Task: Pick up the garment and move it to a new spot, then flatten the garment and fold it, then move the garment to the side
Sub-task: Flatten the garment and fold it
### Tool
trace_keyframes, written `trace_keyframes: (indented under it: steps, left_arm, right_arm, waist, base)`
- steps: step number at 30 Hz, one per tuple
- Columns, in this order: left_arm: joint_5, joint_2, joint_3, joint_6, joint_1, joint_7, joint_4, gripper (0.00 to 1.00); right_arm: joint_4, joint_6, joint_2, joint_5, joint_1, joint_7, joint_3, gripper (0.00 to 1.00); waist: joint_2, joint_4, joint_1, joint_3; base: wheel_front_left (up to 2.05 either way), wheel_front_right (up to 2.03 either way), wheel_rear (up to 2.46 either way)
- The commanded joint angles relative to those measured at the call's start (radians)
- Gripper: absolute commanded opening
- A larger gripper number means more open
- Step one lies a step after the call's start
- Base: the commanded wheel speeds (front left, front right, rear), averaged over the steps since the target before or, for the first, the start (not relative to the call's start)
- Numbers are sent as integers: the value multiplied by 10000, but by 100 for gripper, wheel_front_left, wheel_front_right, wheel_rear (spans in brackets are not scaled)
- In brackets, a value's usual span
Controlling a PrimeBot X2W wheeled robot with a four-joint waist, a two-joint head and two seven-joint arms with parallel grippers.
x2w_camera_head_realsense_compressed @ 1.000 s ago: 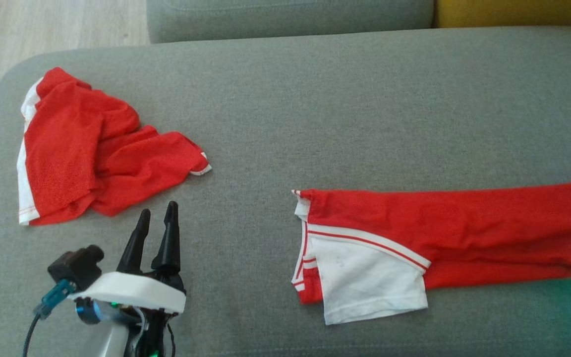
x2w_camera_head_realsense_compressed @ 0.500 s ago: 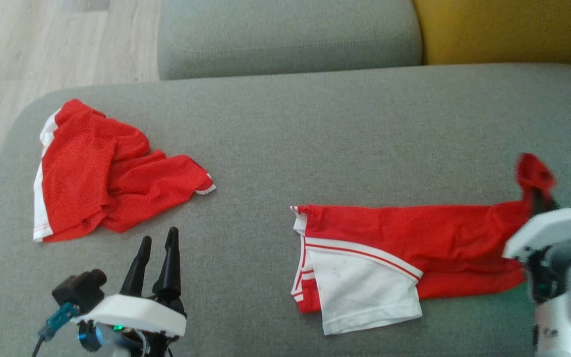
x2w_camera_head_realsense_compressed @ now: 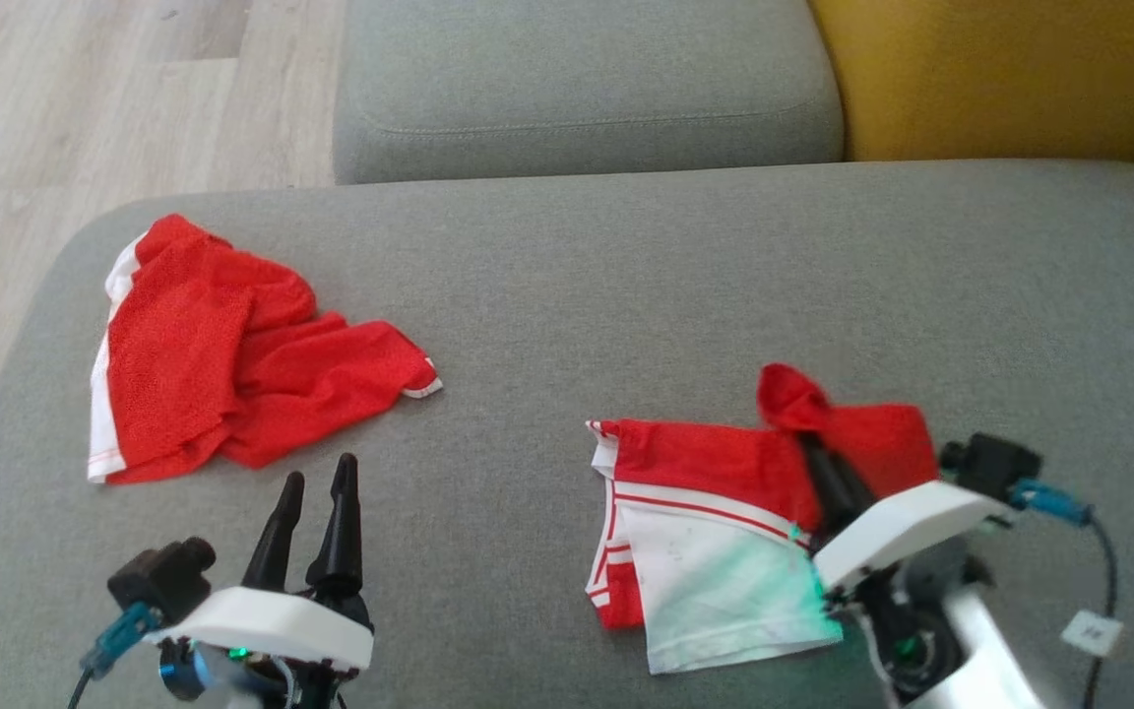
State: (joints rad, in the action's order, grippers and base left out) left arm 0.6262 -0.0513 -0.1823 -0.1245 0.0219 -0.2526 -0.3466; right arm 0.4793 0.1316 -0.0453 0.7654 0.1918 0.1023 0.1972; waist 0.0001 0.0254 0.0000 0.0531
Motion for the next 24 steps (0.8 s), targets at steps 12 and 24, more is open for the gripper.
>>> trace_keyframes:
  steps: [12,24]
  left_arm:
    - [221,9,69,-61,245,-91,247,100]
    - [313,10,9,-61,246,-91,166,100]
  right_arm:
    - [1655,-9,-49,2699,1157,-2234,3668,0]
    - [2347,-9,-49,5012,2125,-3169,6392,100]
  waist:
    - [-1,450,0,-191]
    - [-1,615,0,-307]
  base:
    - [0,0,0]
    - [0,0,0]
